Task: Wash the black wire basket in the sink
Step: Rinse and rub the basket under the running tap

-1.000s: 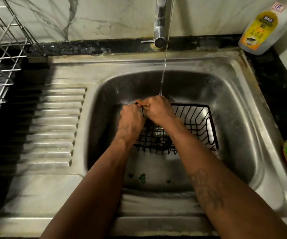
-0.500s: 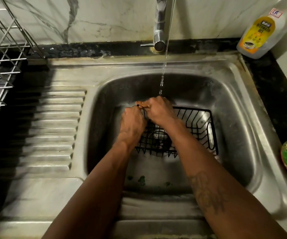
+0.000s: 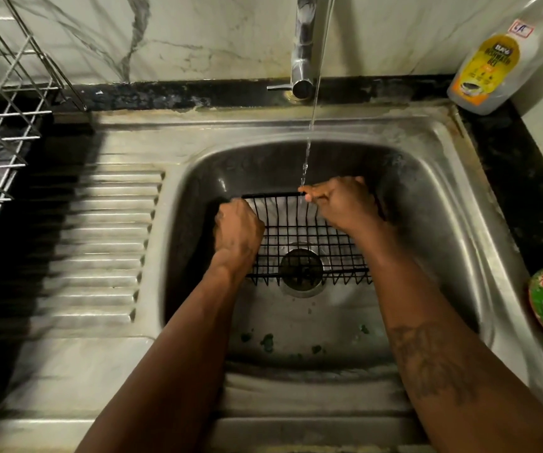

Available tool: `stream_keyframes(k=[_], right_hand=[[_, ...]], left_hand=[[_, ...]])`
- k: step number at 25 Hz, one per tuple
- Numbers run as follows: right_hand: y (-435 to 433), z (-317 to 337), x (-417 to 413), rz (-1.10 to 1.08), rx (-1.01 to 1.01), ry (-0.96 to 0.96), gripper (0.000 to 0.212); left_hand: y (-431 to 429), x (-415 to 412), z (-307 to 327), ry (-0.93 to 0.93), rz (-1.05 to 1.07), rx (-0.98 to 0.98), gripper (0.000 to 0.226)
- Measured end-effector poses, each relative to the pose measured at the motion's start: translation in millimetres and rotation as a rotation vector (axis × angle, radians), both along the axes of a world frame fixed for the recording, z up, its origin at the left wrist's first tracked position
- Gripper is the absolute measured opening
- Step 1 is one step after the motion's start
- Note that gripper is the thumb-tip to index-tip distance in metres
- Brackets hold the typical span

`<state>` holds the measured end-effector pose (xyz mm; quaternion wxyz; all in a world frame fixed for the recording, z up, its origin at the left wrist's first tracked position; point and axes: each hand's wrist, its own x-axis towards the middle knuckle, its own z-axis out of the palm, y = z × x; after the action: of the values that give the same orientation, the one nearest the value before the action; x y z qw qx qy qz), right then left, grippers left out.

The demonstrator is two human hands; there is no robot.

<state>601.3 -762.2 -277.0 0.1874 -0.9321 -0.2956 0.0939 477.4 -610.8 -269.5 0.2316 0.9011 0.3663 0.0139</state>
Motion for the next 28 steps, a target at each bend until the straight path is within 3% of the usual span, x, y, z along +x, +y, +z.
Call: stream_keyframes(k=[4,9,11,14,16,19,23,26,28], right_hand=[[54,3,-36,0.189,0.061,0.000,0.030],[10,-3,-12,-0.013,0.084,0.064,0.018],[-4,-5,-6,-0.059,0.134,0.052,0.018],[11,-4,-20,0.063,0.317,-0.099,0.029],[32,-7,-36,0.122,0.493,-0.121,0.014],[55,-13,-43,0.025,0.578,0.242,0.004],[50,-21,-38,-0.047,0.516,0.471,0.004],[15,-29,-20,-0.441,0.450,0.475,0.014],[5,-33,-12,-0.558,0.480,0.440,0.019]], left_hand=[[-18,3,1,-0.018,-0.118,-0.031,0.019],[3,-2,0,-0.042,0.091,-0.026,0.023],[1,-2,3,-0.046,0.080,-0.033,0.026],[1,0,5,-0.078,0.061,-0.113,0.024],[3,0,6,-0.050,0.043,-0.280,0.026],[14,4,4,0.048,-0.010,-0.404,0.031],[22,7,11,0.069,0.068,-0.458,0.027],[21,1,12,0.152,-0.023,-0.306,0.026],[19,-1,13,0.129,-0.052,-0.311,0.017]])
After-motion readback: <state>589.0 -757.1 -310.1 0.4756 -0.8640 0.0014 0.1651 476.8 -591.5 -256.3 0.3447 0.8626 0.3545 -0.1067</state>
